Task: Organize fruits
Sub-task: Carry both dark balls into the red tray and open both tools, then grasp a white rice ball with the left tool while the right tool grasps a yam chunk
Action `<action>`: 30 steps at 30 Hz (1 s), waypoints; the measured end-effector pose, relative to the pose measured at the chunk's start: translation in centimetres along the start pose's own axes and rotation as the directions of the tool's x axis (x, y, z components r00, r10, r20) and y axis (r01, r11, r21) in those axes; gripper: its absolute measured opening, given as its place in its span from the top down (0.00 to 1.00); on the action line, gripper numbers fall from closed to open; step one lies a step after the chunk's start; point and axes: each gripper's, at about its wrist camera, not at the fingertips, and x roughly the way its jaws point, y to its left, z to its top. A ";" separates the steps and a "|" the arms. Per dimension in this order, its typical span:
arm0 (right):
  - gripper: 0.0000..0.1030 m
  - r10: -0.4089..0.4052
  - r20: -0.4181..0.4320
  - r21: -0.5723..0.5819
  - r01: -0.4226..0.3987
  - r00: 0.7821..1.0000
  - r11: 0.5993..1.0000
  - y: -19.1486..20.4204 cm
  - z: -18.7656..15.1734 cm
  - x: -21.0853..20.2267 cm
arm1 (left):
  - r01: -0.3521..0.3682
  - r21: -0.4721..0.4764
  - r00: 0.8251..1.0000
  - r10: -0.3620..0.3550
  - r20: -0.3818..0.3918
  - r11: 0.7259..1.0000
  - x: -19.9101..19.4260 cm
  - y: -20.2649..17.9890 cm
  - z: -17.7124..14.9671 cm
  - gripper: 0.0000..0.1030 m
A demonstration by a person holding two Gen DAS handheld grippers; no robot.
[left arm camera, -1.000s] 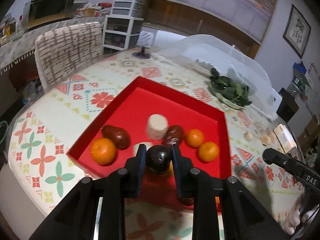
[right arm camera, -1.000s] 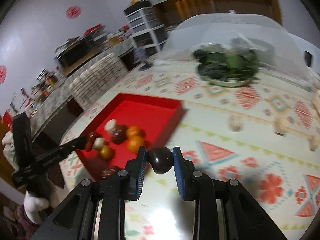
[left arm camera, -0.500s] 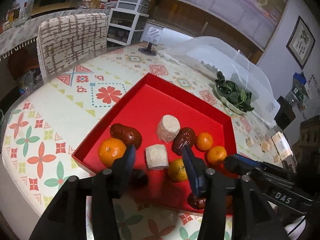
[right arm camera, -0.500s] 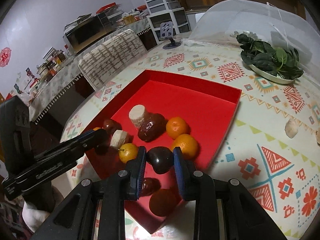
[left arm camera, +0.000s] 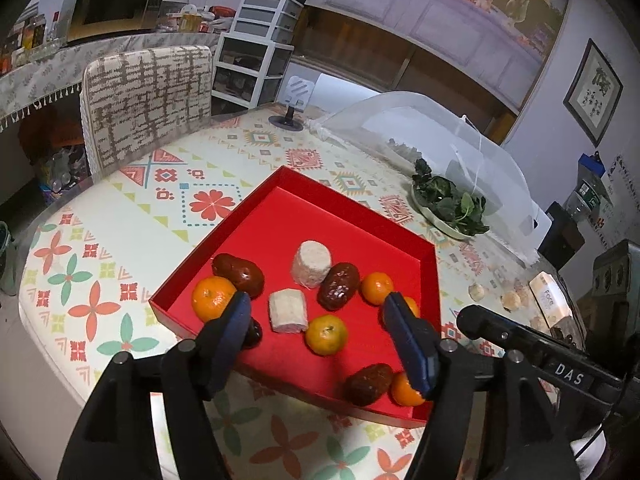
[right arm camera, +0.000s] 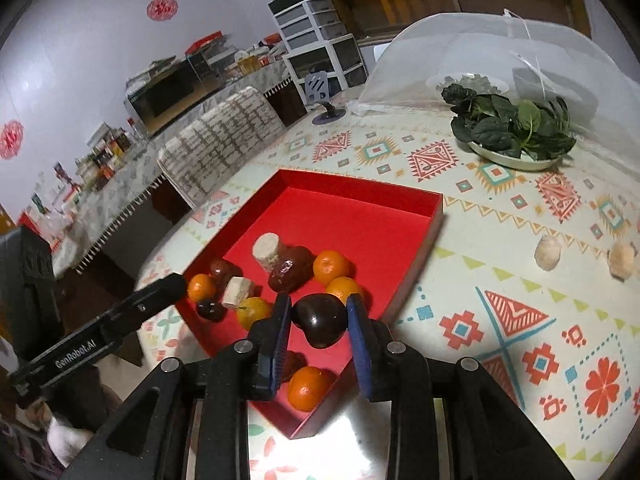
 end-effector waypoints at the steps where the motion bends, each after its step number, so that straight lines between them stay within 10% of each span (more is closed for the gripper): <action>1: 0.70 0.025 0.001 0.014 -0.025 1.000 1.000 -0.2 0.0 -0.2 | 0.001 0.002 1.000 -0.001 0.002 1.000 -0.2 -0.2 -0.1 0.34; 10: 0.59 0.195 0.054 0.118 -0.200 0.979 0.973 -2.3 -0.4 -2.8 | 0.003 0.006 1.000 -0.003 0.018 1.000 -1.1 -1.0 -0.5 0.30; 30: 0.59 0.051 0.098 0.247 -0.074 0.994 0.966 -10.4 -1.3 -6.7 | 0.016 -0.004 1.000 -0.016 -0.019 1.000 -0.1 -1.6 -0.8 0.28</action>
